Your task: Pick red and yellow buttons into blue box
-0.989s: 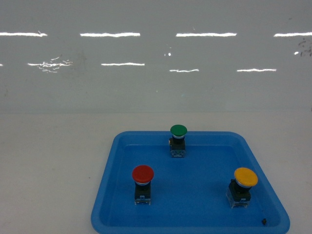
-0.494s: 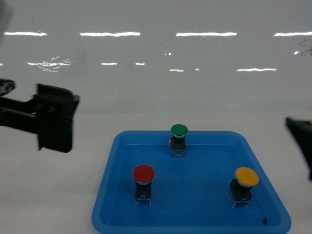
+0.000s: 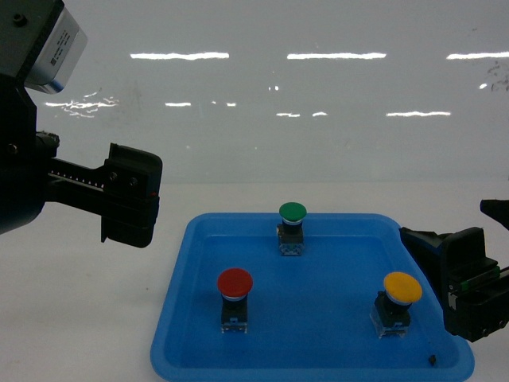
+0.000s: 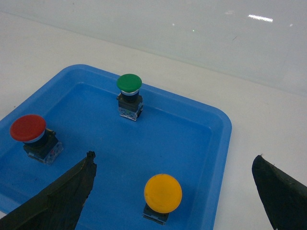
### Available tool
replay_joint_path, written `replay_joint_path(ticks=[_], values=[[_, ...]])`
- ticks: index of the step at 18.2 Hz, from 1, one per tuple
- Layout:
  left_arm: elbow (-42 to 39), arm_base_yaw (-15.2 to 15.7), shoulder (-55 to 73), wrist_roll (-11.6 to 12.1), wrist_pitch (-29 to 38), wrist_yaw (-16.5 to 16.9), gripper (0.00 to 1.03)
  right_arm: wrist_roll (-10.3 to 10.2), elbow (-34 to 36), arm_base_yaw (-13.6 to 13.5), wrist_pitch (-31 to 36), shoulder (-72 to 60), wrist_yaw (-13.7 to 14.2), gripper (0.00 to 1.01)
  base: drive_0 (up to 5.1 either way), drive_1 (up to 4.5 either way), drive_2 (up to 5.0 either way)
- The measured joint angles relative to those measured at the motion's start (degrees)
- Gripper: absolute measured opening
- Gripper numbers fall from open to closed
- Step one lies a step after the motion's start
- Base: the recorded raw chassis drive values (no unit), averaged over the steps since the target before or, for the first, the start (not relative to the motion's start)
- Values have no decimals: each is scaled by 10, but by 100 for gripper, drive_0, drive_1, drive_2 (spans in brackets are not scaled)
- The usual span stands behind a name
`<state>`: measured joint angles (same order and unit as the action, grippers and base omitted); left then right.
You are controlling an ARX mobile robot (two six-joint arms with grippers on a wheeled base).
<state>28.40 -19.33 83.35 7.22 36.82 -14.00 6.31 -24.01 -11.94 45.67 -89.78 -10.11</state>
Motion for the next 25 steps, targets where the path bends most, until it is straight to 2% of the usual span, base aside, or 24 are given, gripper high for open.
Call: replay_joint_path(ticks=[7, 10, 12, 16, 19, 20, 23, 25], values=[[0, -1, 0, 3, 0, 0, 98, -3, -4, 3, 28, -36, -10, 98, 0, 0, 0], [0, -1, 0, 3, 0, 0, 98, -2, -28, -2, 28, -71, -10, 98, 0, 0, 0], [0, -1, 0, 3, 0, 0, 98, 0, -68, -10, 22, -100, -15, 98, 0, 0, 0], [0, -1, 0, 3, 0, 0, 98, 27, -134, -16, -35, -186, -35, 98, 0, 0, 0], [0, -1, 0, 3, 0, 0, 98, 57, -181, -15, -80, -234, -40, 98, 0, 0, 0], [0, -1, 0, 3, 0, 0, 98, 59, -190, -14, -80, -246, -44, 98, 0, 0, 0], [0, -1, 0, 3, 0, 0, 98, 87, -208, -12, -102, -281, -47, 98, 0, 0, 0], [0, -1, 0, 3, 0, 0, 98, 99, -208, -12, -102, -297, -41, 98, 0, 0, 0]])
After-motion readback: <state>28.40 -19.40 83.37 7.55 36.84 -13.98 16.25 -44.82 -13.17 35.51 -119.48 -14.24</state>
